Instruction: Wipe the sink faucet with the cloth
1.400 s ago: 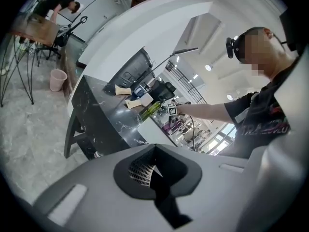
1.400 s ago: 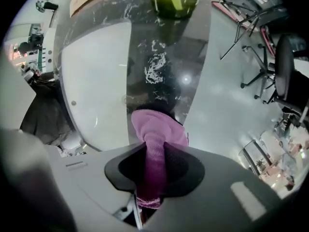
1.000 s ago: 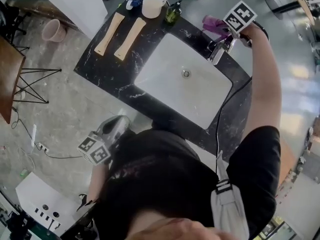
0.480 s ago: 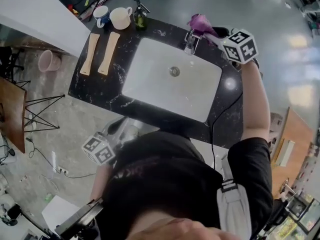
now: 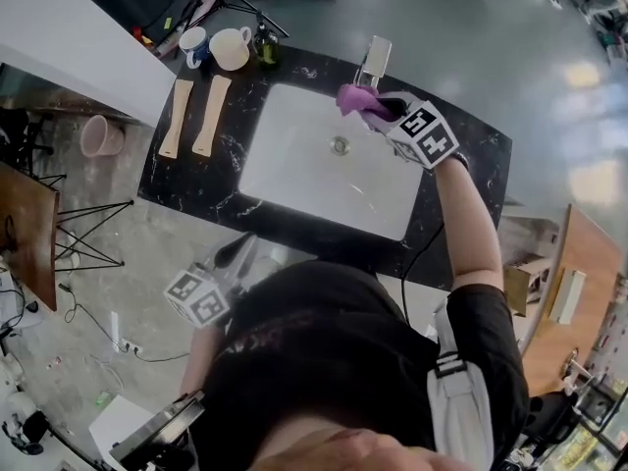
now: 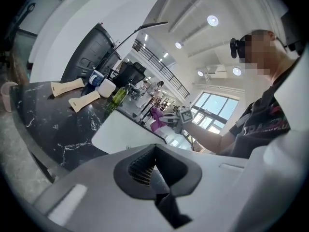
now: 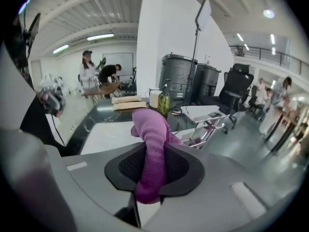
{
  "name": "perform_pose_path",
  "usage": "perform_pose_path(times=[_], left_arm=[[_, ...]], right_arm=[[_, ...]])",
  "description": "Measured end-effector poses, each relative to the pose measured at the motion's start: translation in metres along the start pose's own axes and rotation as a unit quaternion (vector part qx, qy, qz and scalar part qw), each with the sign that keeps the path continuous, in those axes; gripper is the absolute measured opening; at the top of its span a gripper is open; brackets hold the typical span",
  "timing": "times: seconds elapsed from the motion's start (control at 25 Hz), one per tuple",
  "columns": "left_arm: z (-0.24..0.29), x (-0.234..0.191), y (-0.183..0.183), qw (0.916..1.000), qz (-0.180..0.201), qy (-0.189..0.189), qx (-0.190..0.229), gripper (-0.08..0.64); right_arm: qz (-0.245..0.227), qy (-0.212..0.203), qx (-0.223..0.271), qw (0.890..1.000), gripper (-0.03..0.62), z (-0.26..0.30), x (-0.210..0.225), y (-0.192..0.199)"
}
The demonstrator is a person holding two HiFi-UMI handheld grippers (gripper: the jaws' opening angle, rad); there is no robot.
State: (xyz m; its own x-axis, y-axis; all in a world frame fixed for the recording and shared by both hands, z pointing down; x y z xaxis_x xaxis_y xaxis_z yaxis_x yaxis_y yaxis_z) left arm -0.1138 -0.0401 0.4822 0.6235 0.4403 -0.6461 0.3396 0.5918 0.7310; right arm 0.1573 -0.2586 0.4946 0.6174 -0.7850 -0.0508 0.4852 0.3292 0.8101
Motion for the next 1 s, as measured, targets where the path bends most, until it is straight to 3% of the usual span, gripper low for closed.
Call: perform_pose_path(times=[0.08, 0.24, 0.4, 0.56, 0.8, 0.88, 1.0], left_arm=[[-0.005, 0.0, -0.001, 0.9999, -0.004, -0.013, 0.002, 0.0], [-0.012, -0.004, 0.0, 0.9996, -0.008, -0.022, 0.018, 0.0], [-0.014, -0.003, 0.003, 0.9995, -0.007, -0.023, 0.02, 0.0], [-0.013, -0.004, 0.003, 0.9995, -0.01, -0.022, 0.019, 0.0], [-0.003, -0.005, 0.006, 0.9998, -0.016, -0.015, 0.001, 0.0], [0.002, -0.005, 0.009, 0.9998, -0.016, -0.013, -0.005, 0.0], [0.008, -0.004, 0.014, 0.9995, -0.016, -0.02, -0.018, 0.0]], right_arm=[[0.036, 0.01, 0.017, 0.999, 0.097, 0.001, 0.022, -0.004], [0.06, 0.088, 0.014, 0.994, 0.094, 0.005, 0.083, -0.002], [0.094, 0.097, 0.031, 0.99, 0.095, 0.006, 0.095, 0.001], [0.095, 0.069, 0.052, 0.992, 0.094, -0.006, 0.054, 0.015], [0.069, -0.026, 0.03, 0.997, 0.095, -0.001, -0.035, 0.059], [0.044, -0.039, 0.007, 0.998, 0.095, 0.013, -0.041, 0.071], [0.044, -0.012, 0.014, 0.999, 0.095, 0.031, -0.013, 0.069]])
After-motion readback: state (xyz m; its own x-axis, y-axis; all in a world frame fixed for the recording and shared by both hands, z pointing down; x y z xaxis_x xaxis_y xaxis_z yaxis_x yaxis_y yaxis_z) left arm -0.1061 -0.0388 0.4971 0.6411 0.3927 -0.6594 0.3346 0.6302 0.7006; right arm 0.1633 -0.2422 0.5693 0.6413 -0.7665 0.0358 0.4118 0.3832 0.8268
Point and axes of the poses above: the fingertips, and each gripper's own axes: z forward along the fingers, x to its right, y out of its underside, the point moved 2 cm from there along -z, backward along the fingers, and after that the axes turned 8 degrees about x, right-handed, at the moved point
